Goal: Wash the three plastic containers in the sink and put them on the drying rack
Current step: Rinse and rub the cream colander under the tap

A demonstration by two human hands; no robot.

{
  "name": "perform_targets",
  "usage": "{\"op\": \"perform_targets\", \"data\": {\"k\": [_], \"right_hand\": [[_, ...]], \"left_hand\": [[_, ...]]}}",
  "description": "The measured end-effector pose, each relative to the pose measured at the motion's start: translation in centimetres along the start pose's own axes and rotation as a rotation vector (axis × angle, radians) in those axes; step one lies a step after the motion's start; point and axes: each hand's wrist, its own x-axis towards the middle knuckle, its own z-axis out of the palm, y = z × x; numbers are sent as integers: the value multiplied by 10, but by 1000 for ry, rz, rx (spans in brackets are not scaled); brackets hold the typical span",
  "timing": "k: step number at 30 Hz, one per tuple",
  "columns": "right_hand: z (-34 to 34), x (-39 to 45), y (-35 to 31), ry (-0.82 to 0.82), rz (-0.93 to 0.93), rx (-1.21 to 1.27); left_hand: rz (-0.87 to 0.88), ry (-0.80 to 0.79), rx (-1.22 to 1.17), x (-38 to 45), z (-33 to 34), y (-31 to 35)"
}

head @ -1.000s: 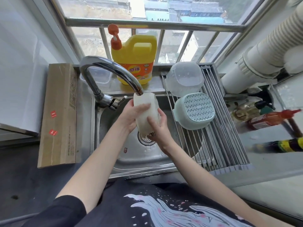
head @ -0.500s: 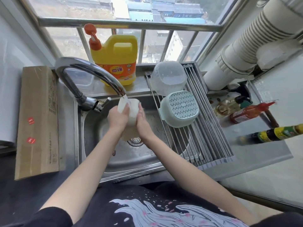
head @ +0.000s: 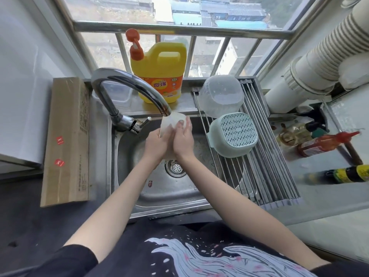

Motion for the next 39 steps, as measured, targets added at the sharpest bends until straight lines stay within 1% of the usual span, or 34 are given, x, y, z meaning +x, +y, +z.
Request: {"op": "perform_targets", "data": {"k": [2,4,5,7,9,10,12,14,16,18,20,21,24,26,27,28,29,31,32,33,35,37,39], "right_hand": [[-5,0,2,-42,-82,-92],[-9,3,5,-72,-123,-124],[-10,5,5,-80,-120,-105],[-9,9,5,-92,-92,-63],[-7,15,5,-132,-82,-57],[-8,17,5,-158,-93,-60],[-16,25,8,-175,-109,-77],[-22,27,9,-169,-59,-97],[-26,27,13,-152,23,-72],[-28,27,18,-127,156,62],[-28,25,23,-140,328,360],[-29,23,22,-135,376,482],[-28,19,18,-89,476,644],[-22,20,15,-3,540,722],[-19,20,15,44,576,749],[-15,20,14,83,623,787],[-12,20,16,113,673,851],[-10,18,20,118,752,961],[-12,15,22,122,771,1011],[-14,13,26,123,766,1020],[-17,8,32,86,754,989],[-18,4,37,-8,750,964],[-21,3,33,-78,676,878]], "left_hand": [[33,149,23,0,-2,2],[57,232,69,2,-7,10],[72,229,114,5,-10,12],[53,171,185,13,-17,16],[-18,110,149,18,-23,19],[-73,103,90,20,-26,20],[-196,77,-117,23,-33,20],[-302,12,-357,28,-39,14],[-348,-75,-521,27,-40,10],[-360,-148,-618,26,-37,10],[-366,-181,-709,29,-34,12],[-370,-184,-744,30,-33,13],[-362,-166,-805,30,-32,19],[-299,-196,-840,26,-29,23],[-264,-229,-827,22,-26,25],[-227,-248,-735,16,-22,27],[-191,-253,-575,9,-16,27],[-121,-204,-171,-5,-4,24],[-90,-184,-52,-10,0,20],[-73,-165,-15,-15,2,16],[-5,-106,-51,-22,-1,12],[75,-31,-4,-15,-5,5],[131,-44,86,-10,-11,-1]]}}
